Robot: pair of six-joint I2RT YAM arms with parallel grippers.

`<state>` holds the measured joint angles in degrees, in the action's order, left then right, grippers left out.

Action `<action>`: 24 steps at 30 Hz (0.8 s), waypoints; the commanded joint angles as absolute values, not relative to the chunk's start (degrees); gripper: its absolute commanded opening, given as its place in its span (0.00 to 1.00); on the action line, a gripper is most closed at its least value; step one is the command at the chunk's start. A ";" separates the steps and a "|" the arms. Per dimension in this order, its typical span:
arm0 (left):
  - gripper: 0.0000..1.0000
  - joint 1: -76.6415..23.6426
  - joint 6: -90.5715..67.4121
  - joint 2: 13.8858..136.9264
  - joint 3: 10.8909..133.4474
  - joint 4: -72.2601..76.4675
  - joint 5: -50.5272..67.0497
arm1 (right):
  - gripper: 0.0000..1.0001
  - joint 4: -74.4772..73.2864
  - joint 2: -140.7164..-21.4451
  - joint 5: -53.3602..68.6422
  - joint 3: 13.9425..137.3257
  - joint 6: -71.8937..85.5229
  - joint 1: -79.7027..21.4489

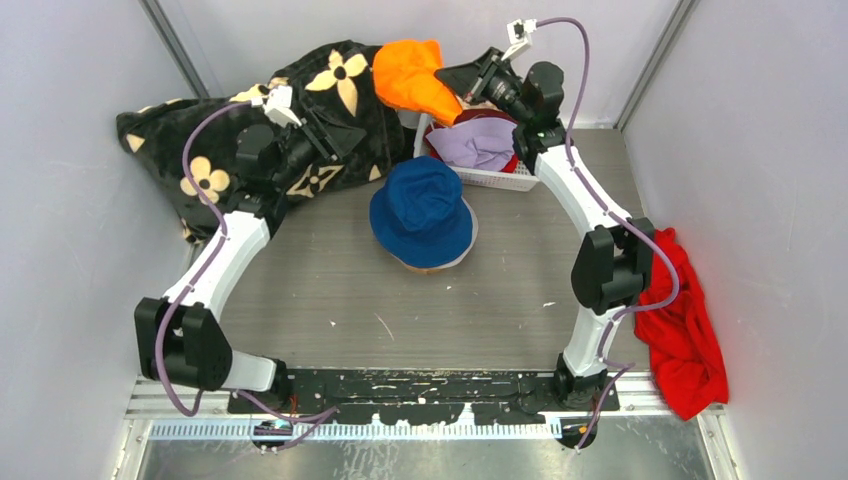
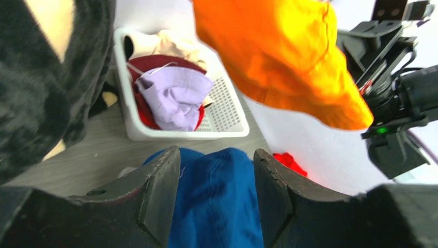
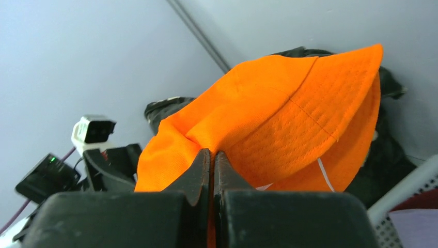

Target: Stack the hats

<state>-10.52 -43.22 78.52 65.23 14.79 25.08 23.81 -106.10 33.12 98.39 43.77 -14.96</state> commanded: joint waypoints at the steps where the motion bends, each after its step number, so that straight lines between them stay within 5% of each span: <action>1: 0.55 -11.02 -46.92 80.88 71.20 25.03 29.40 | 0.01 30.11 -102.68 37.50 97.86 44.40 -16.59; 24: 0.60 -11.89 -47.74 85.50 78.41 22.24 31.08 | 0.01 24.21 -97.68 36.30 92.02 36.84 -18.89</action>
<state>-11.64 -51.64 89.84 77.93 25.23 31.35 23.77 -102.32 37.60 90.70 40.12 -18.61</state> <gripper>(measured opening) 0.589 0.051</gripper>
